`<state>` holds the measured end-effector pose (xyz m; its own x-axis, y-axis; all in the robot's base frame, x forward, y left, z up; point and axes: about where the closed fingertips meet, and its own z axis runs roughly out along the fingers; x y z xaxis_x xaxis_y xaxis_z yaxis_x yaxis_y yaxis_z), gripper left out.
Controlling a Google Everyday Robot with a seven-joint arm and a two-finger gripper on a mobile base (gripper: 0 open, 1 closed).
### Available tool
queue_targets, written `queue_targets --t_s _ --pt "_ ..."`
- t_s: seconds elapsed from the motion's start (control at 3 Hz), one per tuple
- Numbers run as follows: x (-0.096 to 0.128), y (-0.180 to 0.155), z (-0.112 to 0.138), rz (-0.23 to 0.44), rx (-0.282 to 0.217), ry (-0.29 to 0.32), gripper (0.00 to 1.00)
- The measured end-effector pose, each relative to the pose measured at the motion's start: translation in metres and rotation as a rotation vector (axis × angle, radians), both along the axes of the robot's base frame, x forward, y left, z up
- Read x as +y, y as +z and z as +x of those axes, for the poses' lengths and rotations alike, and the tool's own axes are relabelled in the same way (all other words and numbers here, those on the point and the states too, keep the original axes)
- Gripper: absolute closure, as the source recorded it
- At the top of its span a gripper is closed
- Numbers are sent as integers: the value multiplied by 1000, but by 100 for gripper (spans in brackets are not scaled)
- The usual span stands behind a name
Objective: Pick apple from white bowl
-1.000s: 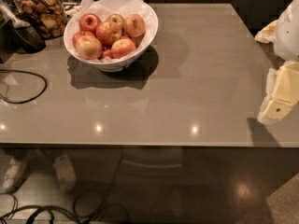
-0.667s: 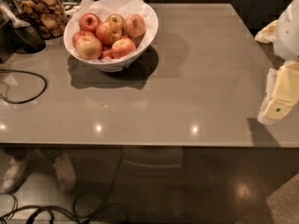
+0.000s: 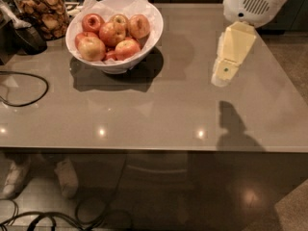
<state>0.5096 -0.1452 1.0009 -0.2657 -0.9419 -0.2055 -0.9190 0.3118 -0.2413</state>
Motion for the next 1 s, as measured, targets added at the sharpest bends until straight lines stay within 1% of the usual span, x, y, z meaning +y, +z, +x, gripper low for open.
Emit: queue_targets --t_s 0.33,0.67,1.0 --pt "-2 -1 0 1 -3 -2 0" --pt "19 -4 18 40 4 -35 0" --pt "63 -6 56 90 59 -26 0"
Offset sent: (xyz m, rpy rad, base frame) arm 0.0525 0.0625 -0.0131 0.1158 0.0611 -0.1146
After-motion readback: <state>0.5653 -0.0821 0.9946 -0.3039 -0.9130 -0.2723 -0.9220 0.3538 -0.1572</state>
